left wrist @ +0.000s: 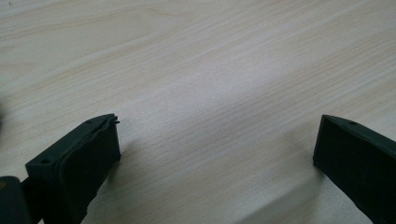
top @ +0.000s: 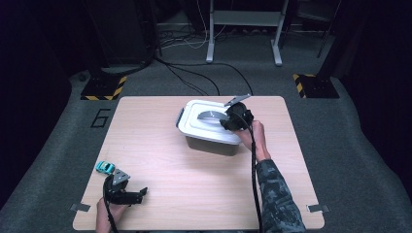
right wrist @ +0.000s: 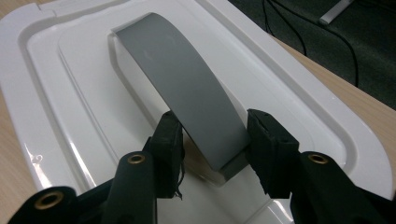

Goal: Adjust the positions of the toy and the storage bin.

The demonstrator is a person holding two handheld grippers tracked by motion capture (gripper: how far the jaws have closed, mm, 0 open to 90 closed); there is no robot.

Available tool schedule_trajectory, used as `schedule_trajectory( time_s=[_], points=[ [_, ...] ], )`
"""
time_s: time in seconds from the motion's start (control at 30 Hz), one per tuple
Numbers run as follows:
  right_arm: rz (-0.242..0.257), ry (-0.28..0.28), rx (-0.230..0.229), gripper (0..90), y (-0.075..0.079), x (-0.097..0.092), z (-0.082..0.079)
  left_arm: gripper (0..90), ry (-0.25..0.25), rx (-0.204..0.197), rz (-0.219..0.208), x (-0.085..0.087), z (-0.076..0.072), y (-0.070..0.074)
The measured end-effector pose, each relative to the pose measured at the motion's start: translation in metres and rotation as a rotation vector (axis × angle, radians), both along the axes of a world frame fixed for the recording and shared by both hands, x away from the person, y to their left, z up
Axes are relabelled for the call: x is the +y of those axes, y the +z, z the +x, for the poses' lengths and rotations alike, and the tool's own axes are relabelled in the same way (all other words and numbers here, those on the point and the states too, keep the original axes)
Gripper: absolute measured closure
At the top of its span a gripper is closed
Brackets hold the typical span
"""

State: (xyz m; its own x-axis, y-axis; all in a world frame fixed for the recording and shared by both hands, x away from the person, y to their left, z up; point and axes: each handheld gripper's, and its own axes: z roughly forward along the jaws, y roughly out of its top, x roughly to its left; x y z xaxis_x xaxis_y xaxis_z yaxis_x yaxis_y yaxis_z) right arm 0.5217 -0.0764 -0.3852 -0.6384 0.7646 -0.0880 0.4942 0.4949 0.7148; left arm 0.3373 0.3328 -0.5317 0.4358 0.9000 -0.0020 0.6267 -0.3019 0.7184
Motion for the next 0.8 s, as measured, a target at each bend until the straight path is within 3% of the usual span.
schedule_trajectory(
  time_s=[0.3,0.37,0.5,0.8],
  points=[
    [0.011,0.032,0.002,58.7,-0.001,-0.001,-0.004,0.1,0.0,0.0,0.0,0.0,0.0,0.0],
    [0.01,0.058,-0.012,59.0,-0.001,-0.001,-0.004,0.1,0.0,0.0,0.0,0.0,0.0,0.0],
    [0.007,0.084,0.005,59.2,0.0,0.003,-0.01,0.1,0.001,0.0,0.0,0.0,0.0,0.0],
    [0.02,0.034,0.036,58.9,0.002,0.013,-0.022,0.1,0.0,0.0,0.0,0.0,0.0,0.0]
  ],
)
